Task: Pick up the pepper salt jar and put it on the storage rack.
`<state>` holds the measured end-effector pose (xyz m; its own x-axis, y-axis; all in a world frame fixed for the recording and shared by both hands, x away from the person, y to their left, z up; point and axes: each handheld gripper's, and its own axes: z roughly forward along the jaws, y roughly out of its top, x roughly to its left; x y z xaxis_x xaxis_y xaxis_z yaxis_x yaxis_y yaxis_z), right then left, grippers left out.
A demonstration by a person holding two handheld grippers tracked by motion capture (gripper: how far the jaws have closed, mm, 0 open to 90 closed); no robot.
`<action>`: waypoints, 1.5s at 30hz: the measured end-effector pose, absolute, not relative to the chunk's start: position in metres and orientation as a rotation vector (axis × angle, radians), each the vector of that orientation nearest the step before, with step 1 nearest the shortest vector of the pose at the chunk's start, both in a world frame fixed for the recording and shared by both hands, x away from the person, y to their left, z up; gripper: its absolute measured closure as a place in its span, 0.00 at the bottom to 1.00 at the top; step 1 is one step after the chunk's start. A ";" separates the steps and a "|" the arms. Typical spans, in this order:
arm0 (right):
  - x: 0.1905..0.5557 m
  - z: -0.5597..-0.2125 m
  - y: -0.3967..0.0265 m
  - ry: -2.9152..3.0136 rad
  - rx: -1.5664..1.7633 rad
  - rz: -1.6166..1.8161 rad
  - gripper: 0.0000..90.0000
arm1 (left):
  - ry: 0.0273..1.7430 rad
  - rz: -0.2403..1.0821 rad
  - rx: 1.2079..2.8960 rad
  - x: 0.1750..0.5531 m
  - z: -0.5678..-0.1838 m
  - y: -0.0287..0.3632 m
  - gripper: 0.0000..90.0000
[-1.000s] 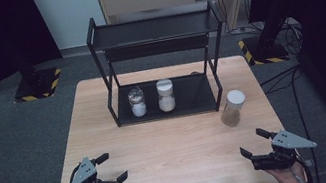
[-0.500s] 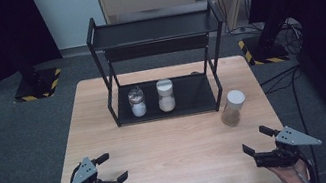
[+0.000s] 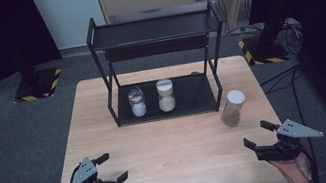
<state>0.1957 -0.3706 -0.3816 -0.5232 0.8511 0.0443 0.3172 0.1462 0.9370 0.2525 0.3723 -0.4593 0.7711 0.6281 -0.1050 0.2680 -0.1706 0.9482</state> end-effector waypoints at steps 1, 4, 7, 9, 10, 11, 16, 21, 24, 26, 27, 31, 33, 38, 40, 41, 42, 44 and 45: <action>0.198 -0.380 -0.371 1.919 1.115 1.373 0.08 | 0.702 0.371 1.756 0.252 -0.459 0.372 0.01; 0.203 -0.377 -0.373 1.913 1.121 1.386 0.08 | 0.704 0.370 1.756 0.252 -0.459 0.372 0.01; 0.208 -0.373 -0.374 1.908 1.123 1.390 0.08 | 0.702 0.371 1.757 0.252 -0.459 0.372 0.01; 0.212 -0.371 -0.374 1.907 1.120 1.389 0.08 | 0.703 0.370 1.757 0.253 -0.459 0.372 0.01; 0.214 -0.370 -0.374 1.908 1.120 1.385 0.08 | 0.703 0.370 1.757 0.253 -0.459 0.372 0.01; 0.215 -0.369 -0.373 1.908 1.120 1.385 0.08 | 0.703 0.370 1.757 0.252 -0.459 0.372 0.01; 0.224 -0.365 -0.371 1.914 1.117 1.377 0.08 | 0.703 0.369 1.757 0.253 -0.459 0.372 0.01; 0.235 -0.362 -0.368 1.919 1.118 1.361 0.08 | 0.702 0.369 1.757 0.253 -0.459 0.372 0.01; 0.242 -0.362 -0.367 1.919 1.125 1.358 0.08 | 0.702 0.369 1.757 0.253 -0.459 0.372 0.01; 0.247 -0.361 -0.367 1.918 1.130 1.353 0.08 | 0.703 0.370 1.757 0.253 -0.459 0.372 0.01; 0.249 -0.361 -0.367 1.917 1.132 1.352 0.08 | 0.703 0.370 1.756 0.252 -0.459 0.372 0.01; 0.258 -0.361 -0.365 1.918 1.140 1.340 0.08 | 0.701 0.370 1.759 0.253 -0.459 0.372 0.01; 0.262 -0.361 -0.364 1.919 1.145 1.335 0.08 | 0.700 0.370 1.761 0.253 -0.459 0.372 0.01; 0.272 -0.362 -0.363 1.915 1.159 1.328 0.08 | 0.700 0.371 1.761 0.252 -0.459 0.372 0.01; 0.275 -0.363 -0.362 1.913 1.166 1.324 0.08 | 0.700 0.371 1.761 0.252 -0.459 0.372 0.01; 0.277 -0.363 -0.362 1.913 1.168 1.321 0.08 | 0.700 0.371 1.762 0.252 -0.459 0.372 0.01; 0.278 -0.363 -0.361 1.912 1.172 1.319 0.08 | 0.700 0.372 1.762 0.252 -0.459 0.372 0.01; 0.281 -0.364 -0.361 1.911 1.178 1.319 0.08 | 0.700 0.372 1.762 0.252 -0.459 0.372 0.01; 0.283 -0.364 -0.360 1.912 1.177 1.314 0.08 | 0.700 0.372 1.762 0.252 -0.459 0.372 0.01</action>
<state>0.2828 -0.3600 -0.3640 -0.4773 0.8775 0.0462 0.3576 0.1460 0.9224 0.2524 0.3718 -0.4587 0.7723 0.6271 -0.1014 0.2673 -0.1759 0.9474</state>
